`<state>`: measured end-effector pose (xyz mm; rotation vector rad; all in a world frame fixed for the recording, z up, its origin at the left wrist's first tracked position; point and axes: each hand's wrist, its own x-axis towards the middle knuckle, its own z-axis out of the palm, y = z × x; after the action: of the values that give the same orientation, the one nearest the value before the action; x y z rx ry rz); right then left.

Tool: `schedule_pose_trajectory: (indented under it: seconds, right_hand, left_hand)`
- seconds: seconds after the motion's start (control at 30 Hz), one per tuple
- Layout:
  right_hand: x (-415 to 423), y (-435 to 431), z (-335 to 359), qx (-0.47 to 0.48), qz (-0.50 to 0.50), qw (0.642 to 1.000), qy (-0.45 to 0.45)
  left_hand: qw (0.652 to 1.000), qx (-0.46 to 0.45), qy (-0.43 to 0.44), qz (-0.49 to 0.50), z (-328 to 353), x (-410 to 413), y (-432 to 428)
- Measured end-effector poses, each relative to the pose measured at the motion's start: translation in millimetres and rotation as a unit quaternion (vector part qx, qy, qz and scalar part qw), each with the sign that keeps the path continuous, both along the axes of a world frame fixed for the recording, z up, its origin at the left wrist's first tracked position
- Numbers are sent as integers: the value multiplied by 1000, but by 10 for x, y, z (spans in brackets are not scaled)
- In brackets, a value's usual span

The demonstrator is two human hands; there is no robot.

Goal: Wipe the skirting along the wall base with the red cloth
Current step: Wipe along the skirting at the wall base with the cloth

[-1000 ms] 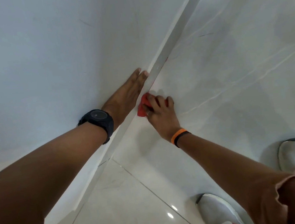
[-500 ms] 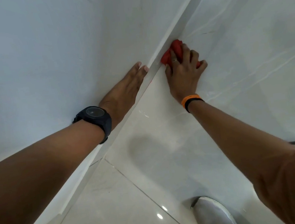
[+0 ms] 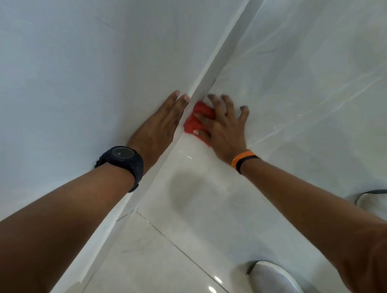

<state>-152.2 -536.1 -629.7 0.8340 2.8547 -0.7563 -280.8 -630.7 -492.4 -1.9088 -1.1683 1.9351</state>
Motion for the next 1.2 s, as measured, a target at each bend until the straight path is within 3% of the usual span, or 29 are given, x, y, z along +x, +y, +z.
schedule_pose_trajectory:
  seconds: [0.17, 0.3, 0.47, 0.6, 0.77, 0.97, 1.13, 1.2]
  right_hand:
    - [-83, 331, -53, 90, -45, 995, 3]
    - [-47, 76, -127, 61, -41, 996, 45]
    - [108, -558, -113, 18, 52, 996, 68]
    - [142, -31, -202, 62, 116, 988, 84]
    - [13, 536, -162, 90, -12, 995, 28]
    - [-242, -26, 3, 12, -178, 983, 47]
    - [23, -531, -16, 0, -26, 998, 51]
    - [2, -525, -4, -11, -34, 997, 69]
  left_hand:
    - [1000, 12, -3, -1, -31, -14, -24]
    - [1000, 1, -3, -5, -43, -22, -10]
    - [1000, -13, -8, -8, 18, -10, 21]
    - [1000, -10, -9, -8, 0, -1, 12]
    - [1000, 3, -7, -2, -14, 13, -20]
    - [1000, -4, -9, -6, 32, 34, 12]
    - [1000, -14, -4, -11, 76, 60, 44]
    - [1000, -10, -5, -10, 91, 68, 50]
